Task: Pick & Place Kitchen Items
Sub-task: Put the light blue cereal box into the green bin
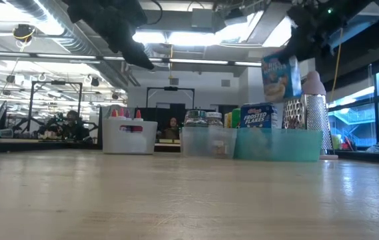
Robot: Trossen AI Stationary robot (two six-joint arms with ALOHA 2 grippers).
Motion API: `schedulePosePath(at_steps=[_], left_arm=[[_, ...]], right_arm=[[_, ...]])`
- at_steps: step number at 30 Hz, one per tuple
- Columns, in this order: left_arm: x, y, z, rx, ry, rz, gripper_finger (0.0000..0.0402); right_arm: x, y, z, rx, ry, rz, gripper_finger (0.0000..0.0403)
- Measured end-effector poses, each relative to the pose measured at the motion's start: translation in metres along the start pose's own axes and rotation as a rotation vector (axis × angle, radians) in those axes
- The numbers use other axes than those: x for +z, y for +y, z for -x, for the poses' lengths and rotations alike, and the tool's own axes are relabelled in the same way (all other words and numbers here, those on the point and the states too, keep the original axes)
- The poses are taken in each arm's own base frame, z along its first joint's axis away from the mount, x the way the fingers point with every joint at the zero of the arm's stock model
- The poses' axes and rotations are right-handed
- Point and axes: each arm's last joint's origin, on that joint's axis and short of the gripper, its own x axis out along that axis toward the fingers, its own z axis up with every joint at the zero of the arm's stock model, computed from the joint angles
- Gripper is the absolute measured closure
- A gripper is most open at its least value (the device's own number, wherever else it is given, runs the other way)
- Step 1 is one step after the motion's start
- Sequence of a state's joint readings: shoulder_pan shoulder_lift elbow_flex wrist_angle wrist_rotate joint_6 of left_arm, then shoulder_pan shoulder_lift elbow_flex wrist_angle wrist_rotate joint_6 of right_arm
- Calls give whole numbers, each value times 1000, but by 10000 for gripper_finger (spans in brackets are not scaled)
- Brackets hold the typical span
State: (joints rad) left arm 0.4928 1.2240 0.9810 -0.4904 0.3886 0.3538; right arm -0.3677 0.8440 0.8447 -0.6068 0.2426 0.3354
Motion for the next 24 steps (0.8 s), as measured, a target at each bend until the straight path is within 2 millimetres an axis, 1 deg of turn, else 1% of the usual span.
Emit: schedulePosePath(at_steps=[4,7,10,12,18,24], left_arm=[[0,0,0,-2,-1,2,139],[-1,0,0,-8,3,5,139],[-1,-1,0,-27,-2,7,139],[0,-1,0,-45,-8,6,139],[-1,-2,0,-51,-8,6,139],[-1,-1,0,-49,-8,7,139]], right_arm=[[-16,-2,-12,-73,32,-22,263],[-30,-4,-22,-83,50,-48,263],[-36,-3,-31,-65,-2,-58,263],[-41,-5,-36,-89,-18,-57,263],[-60,-10,-49,-162,23,-14,263],[-68,-9,-63,-163,18,-29,263]])
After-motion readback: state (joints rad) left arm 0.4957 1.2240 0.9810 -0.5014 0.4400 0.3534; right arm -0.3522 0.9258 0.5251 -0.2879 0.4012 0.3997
